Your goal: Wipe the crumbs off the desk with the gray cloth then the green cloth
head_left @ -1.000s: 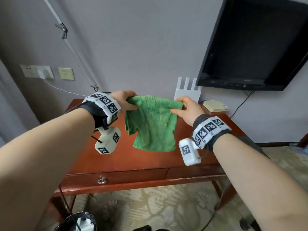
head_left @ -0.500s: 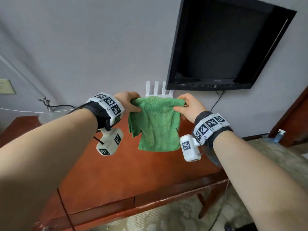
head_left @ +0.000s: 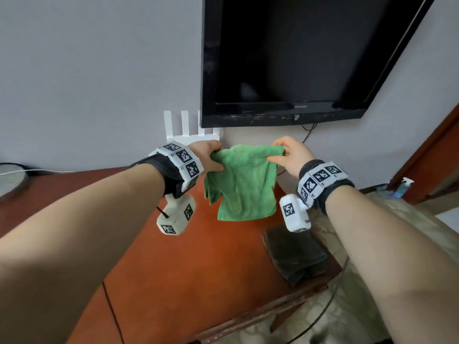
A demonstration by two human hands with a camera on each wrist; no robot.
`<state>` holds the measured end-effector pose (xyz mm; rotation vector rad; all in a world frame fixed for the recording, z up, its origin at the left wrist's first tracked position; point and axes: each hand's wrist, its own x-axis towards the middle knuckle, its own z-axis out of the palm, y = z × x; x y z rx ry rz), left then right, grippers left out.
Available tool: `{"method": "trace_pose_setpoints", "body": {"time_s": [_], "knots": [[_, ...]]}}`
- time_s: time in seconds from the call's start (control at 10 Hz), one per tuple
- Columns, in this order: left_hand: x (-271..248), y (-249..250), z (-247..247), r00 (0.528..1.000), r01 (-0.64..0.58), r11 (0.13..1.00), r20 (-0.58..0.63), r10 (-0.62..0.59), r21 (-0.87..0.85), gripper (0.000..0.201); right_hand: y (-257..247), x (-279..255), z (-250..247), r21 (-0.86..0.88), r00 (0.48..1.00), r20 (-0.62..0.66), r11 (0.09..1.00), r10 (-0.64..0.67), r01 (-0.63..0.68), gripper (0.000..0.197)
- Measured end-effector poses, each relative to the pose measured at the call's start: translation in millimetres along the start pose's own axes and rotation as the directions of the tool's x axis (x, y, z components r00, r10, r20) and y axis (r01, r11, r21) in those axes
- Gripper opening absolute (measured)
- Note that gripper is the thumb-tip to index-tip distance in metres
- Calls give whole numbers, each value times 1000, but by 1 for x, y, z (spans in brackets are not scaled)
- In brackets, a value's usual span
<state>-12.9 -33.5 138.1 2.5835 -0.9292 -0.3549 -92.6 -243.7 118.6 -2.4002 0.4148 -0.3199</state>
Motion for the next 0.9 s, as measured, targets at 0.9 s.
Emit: {"method": "trace_pose_setpoints", "body": {"time_s": [0.9], "knots": [[187, 40, 133, 906, 411, 910, 83, -415, 58, 71, 196, 160, 7, -174, 931, 350, 984, 106, -46, 43]]}}
